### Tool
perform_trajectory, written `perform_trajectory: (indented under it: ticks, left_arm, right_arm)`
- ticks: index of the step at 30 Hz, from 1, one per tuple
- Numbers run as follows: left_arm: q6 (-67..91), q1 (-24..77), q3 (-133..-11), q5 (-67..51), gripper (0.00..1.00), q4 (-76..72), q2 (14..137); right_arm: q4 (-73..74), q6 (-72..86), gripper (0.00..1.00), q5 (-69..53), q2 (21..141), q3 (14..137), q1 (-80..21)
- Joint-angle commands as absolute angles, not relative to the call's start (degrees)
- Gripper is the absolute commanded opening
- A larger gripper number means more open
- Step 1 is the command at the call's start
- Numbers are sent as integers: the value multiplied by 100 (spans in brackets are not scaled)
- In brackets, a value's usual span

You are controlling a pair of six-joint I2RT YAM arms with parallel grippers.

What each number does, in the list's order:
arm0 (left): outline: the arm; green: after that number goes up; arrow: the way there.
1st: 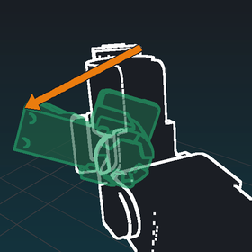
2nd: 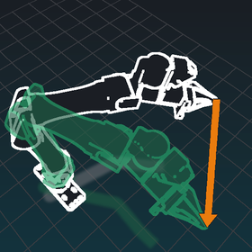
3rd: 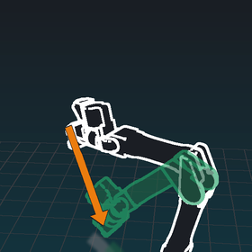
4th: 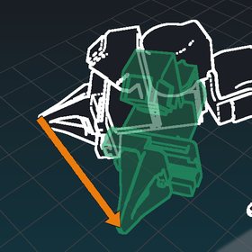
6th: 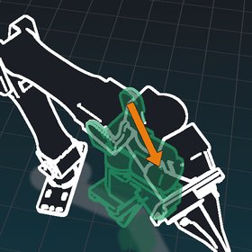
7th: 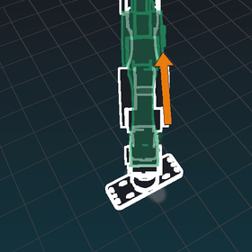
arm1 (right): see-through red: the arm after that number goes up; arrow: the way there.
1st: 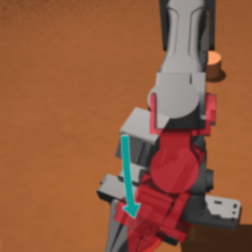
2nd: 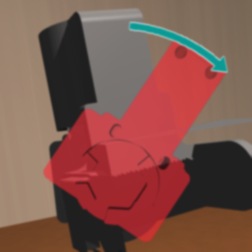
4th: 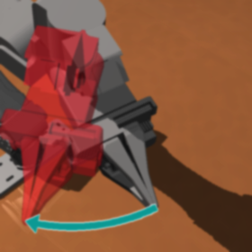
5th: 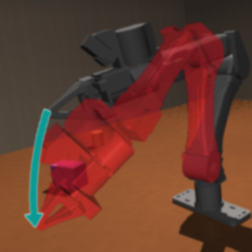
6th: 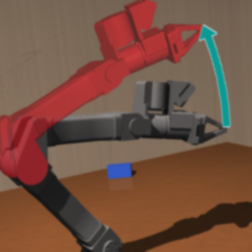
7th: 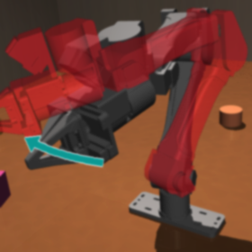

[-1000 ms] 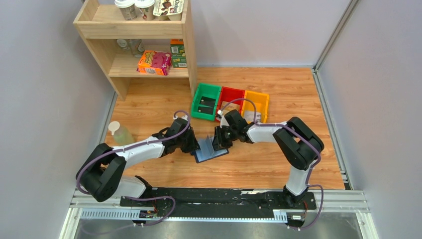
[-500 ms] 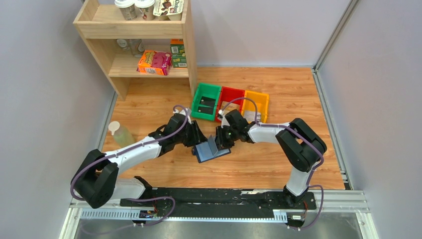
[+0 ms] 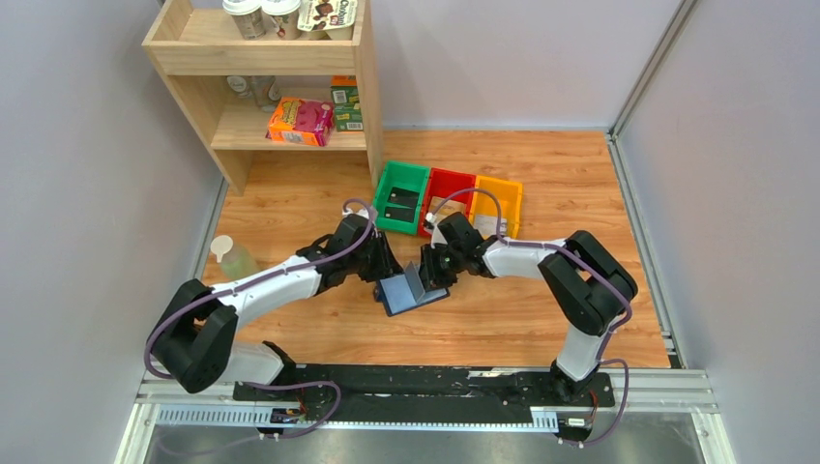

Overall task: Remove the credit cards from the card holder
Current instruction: Remove the credit card from the card holder.

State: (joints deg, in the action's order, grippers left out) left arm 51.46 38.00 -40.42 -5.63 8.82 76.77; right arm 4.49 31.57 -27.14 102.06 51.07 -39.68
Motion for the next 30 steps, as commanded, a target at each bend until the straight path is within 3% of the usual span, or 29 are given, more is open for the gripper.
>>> perform_trajectory:
  ticks: [1, 14, 20, 30]
  left_arm:
    - [5045, 3832, -4262, -895, 34, 676, 7936]
    - [4799, 3832, -3964, -774, 27, 958, 8666]
    - [4755, 3832, -4016, -791, 29, 932, 8613]
    - [4711, 3920, -4868, -791, 32, 1090, 8569]
  right_arm:
    - [940, 2936, 22, -2049, 9915, 5220, -3955]
    - [2030, 2681, 43, -897, 8579, 5273, -3779]
    - [2066, 2189, 59, -1379, 8095, 5414, -3797]
    - [2056, 2109, 68, -1310, 7998, 5335, -3806]
